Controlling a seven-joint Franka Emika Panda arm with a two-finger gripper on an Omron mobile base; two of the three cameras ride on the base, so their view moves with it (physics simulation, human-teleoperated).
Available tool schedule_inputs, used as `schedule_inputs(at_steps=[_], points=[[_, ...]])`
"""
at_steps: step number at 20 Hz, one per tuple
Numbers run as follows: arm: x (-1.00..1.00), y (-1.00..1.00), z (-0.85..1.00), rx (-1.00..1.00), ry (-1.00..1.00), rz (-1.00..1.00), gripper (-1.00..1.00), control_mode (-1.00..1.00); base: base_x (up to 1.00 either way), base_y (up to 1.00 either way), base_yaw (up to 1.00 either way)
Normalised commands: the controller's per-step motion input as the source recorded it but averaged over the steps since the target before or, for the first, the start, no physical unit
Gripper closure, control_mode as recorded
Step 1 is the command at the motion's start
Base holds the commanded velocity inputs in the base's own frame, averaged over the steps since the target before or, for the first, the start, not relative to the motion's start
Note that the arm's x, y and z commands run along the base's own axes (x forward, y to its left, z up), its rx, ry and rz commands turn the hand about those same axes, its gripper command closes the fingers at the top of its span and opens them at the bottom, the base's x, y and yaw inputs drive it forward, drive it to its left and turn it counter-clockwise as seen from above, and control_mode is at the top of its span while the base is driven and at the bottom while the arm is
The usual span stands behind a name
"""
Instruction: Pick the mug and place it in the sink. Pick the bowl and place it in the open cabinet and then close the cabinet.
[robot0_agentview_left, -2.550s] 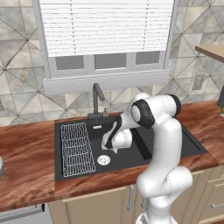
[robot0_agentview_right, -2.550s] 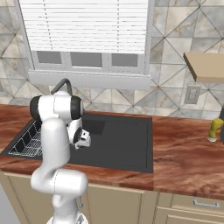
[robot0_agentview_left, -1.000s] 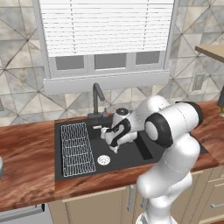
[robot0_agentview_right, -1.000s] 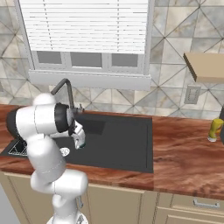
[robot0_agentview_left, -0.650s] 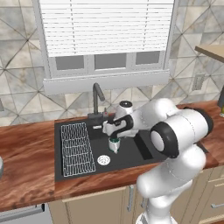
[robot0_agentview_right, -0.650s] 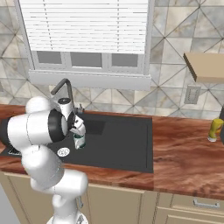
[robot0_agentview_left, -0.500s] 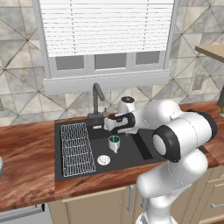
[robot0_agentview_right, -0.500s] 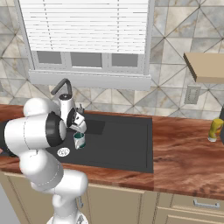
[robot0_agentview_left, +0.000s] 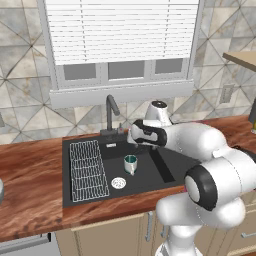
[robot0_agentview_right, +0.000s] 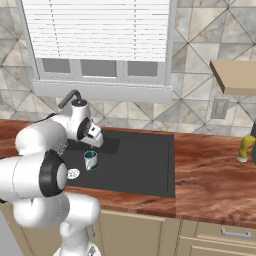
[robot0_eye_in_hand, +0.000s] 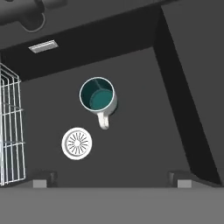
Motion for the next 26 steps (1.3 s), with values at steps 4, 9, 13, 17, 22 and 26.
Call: schedule_inputs(at_steps=[4, 9, 13, 17, 22, 26], points=[[-0.43, -0.06, 0.47, 0.0, -0.07, 0.16, -1.0, -1.0, 0.0, 0.0, 0.0], [-0.44, 0.0, 0.39, 0.0, -0.17, 0.12, -1.0, -1.0, 0.0, 0.0, 0.0], [-0.42, 0.0, 0.27, 0.0, -0.15, 0.05, -1.0, -1.0, 0.0, 0.0, 0.0], [-0.34, 0.0, 0.37, 0.0, -0.02, 0.0, -1.0, -1.0, 0.0, 0.0, 0.0], [-0.17, 0.0, 0.5, 0.0, 0.0, 0.0, -1.0, -1.0, 0.0, 0.0, 0.0], [-0.14, 0.0, 0.57, 0.0, 0.0, 0.0, -1.0, -1.0, 0.0, 0.0, 0.0]])
